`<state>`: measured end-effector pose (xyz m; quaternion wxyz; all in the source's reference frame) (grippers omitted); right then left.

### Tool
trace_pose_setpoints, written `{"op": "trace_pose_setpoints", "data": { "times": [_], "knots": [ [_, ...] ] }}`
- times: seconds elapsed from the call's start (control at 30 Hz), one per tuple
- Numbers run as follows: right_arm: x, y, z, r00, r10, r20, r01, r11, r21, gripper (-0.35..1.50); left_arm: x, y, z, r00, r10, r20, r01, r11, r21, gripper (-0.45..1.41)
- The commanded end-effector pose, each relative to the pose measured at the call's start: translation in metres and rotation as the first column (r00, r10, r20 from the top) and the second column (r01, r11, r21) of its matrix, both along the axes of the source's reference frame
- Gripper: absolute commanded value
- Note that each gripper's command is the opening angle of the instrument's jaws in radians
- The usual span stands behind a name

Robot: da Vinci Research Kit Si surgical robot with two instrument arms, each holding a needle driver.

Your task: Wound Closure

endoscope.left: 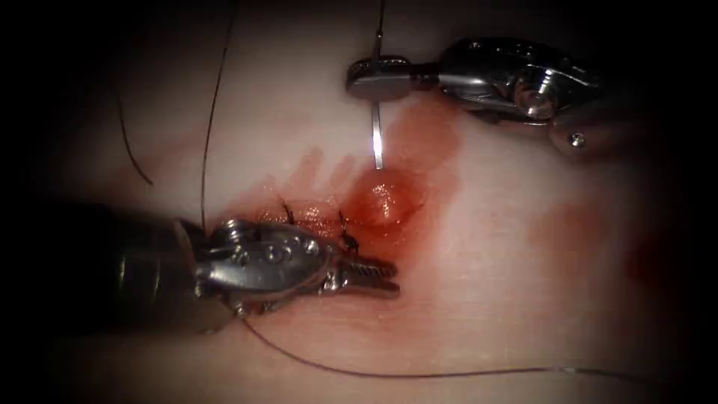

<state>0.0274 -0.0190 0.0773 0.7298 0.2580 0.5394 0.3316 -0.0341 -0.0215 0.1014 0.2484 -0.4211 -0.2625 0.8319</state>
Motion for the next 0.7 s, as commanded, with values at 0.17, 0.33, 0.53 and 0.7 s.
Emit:
{"op": "trace_pose_setpoints", "data": {
  "times": [0.17, 0.33, 0.53, 0.7],
  "knots": [
    [0.0009, -0.0001, 0.0005, 1.000, 0.004, 0.001, -0.004, 1.000, 0.000, -0.35, -0.0006, -0.0004, 0.0005, 1.000, 0.001, 0.001, -0.001, 1.000, 0.002, 0.05],
    [0.0012, 0.0000, 0.0006, 1.000, 0.005, 0.001, -0.005, 0.999, 0.044, -0.35, -0.0006, -0.0004, 0.0005, 1.000, 0.001, 0.001, -0.001, 1.000, 0.002, 0.05],
    [0.0013, -0.0001, 0.0008, 1.000, 0.001, 0.017, -0.003, 0.995, 0.100, -0.35, -0.0006, -0.0004, 0.0005, 1.000, 0.001, 0.001, -0.001, 1.000, 0.002, 0.04],
    [0.0013, -0.0009, 0.0009, 1.000, -0.008, 0.022, 0.003, 0.983, 0.183, -0.35, -0.0007, -0.0005, 0.0005, 1.000, 0.000, 0.001, 0.000, 1.000, 0.002, 0.04]
  ]
}}
